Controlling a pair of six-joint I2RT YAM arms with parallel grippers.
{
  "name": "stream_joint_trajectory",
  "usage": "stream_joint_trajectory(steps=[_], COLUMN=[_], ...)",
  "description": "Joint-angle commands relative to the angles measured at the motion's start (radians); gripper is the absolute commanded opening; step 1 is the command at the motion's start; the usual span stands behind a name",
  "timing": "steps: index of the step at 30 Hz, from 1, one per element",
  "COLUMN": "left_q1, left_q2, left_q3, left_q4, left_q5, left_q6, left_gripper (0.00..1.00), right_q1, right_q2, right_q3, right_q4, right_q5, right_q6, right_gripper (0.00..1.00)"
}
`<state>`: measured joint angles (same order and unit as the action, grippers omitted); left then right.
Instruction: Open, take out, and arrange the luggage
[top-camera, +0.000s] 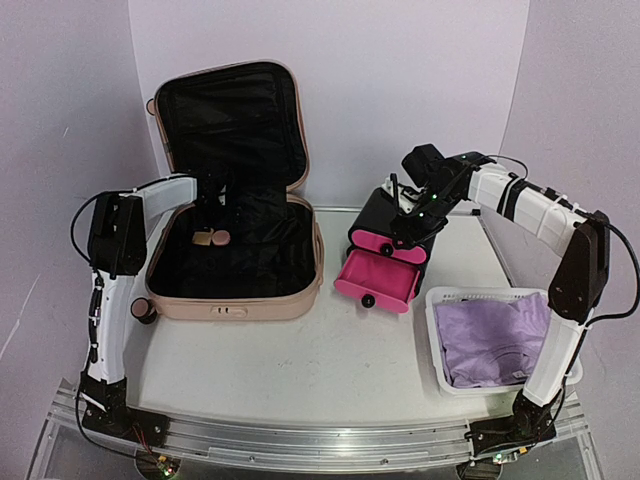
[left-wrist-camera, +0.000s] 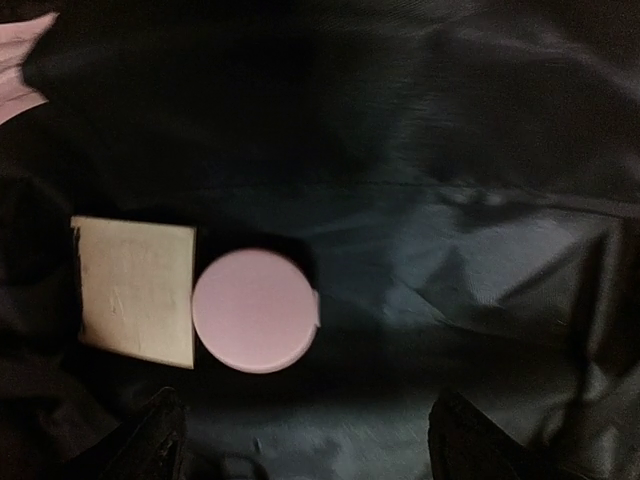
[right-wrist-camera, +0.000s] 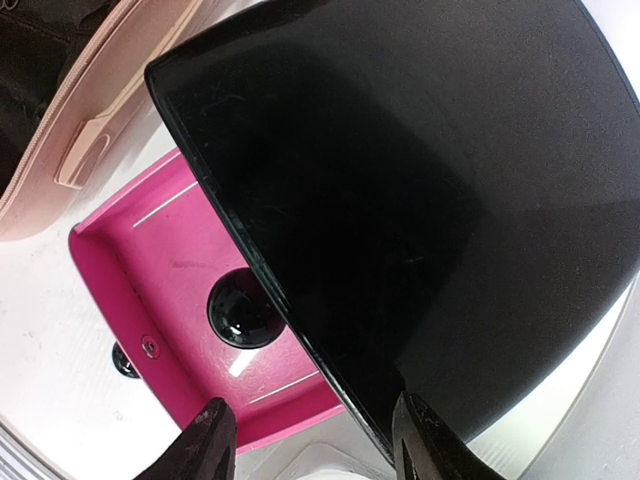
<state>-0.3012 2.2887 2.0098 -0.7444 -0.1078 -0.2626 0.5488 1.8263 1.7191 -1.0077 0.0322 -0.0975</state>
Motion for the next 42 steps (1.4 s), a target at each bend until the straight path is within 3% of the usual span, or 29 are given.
stream_joint_trajectory(steps=[1, 16, 29, 31, 38, 42], left_q1=[0.014, 0.015, 0.016, 0.015, 0.016, 0.015], left_q2=[0.068, 0.242, 0.240, 0.222, 0.228, 0.243], left_q3=[0.125, 0.249, 0.277, 0.259, 0.231, 0.234], left_q4=[-0.059, -0.067, -0.061, -0.061, -0.062, -0.063], left_q5=[-0.020, -0.108, -0.081, -0.082, -0.082, -0.088], left_q6=[0.033, -0.025, -0.010, -0.004, 0.009, 0.003], left_gripper=[0.83, 0.81, 0.52, 0.52, 0.67, 0.65], right_q1=[0.008, 0.010, 0.014, 0.015, 0.020, 0.022], right_q2=[-0.006, -0.001, 0.006, 0.008, 0.010, 0.013], right_q3=[-0.013, 0.003, 0.013, 0.013, 0.013, 0.027], right_q4=[-0.118, -0.135, -0.148, -0.150, -0.148, -0.148], right_q5=[-0.032, -0.038, -0.042, -0.043, -0.051, -0.062], right_q6=[0.030, 0.035, 0.033, 0.033, 0.033, 0.035], right_gripper=[0.54, 0.54, 0.54, 0.54, 0.54, 0.54])
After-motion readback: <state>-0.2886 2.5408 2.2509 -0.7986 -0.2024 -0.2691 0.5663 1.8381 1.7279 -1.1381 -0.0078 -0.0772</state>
